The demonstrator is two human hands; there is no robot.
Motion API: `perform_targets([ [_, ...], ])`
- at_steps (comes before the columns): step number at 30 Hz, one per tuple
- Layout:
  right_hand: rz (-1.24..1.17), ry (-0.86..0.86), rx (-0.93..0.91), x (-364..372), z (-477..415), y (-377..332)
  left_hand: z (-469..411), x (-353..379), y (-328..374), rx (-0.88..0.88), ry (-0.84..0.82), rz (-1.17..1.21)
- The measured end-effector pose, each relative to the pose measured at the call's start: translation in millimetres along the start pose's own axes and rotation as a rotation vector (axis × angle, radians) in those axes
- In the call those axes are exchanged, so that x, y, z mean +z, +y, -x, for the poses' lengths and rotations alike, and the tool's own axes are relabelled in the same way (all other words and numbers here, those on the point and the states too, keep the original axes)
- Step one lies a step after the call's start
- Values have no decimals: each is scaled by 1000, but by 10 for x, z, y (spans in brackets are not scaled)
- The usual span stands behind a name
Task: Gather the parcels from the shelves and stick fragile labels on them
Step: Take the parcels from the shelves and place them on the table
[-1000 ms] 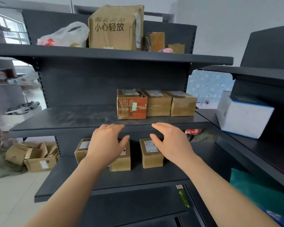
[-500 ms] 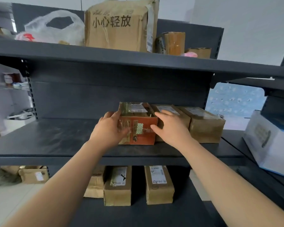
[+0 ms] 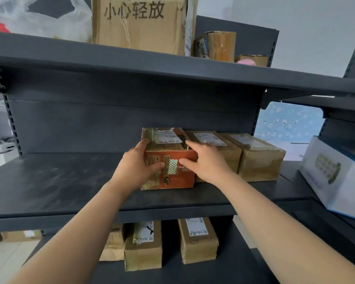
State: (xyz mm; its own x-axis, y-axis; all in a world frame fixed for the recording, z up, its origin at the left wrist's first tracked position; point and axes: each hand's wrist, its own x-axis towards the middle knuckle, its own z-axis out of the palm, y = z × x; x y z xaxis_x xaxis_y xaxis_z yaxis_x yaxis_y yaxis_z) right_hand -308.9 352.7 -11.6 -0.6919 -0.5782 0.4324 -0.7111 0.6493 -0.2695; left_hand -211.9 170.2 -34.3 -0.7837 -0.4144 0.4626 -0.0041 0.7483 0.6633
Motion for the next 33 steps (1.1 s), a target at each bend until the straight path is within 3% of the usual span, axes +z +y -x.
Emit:
perform_targets([
  [19, -156, 344, 111, -407, 1491, -1398, 1107, -1064, 49, 234, -3, 187],
  [33, 9, 438, 482, -1009, 3478, -1588, 2373, -673, 828, 413, -315, 378],
])
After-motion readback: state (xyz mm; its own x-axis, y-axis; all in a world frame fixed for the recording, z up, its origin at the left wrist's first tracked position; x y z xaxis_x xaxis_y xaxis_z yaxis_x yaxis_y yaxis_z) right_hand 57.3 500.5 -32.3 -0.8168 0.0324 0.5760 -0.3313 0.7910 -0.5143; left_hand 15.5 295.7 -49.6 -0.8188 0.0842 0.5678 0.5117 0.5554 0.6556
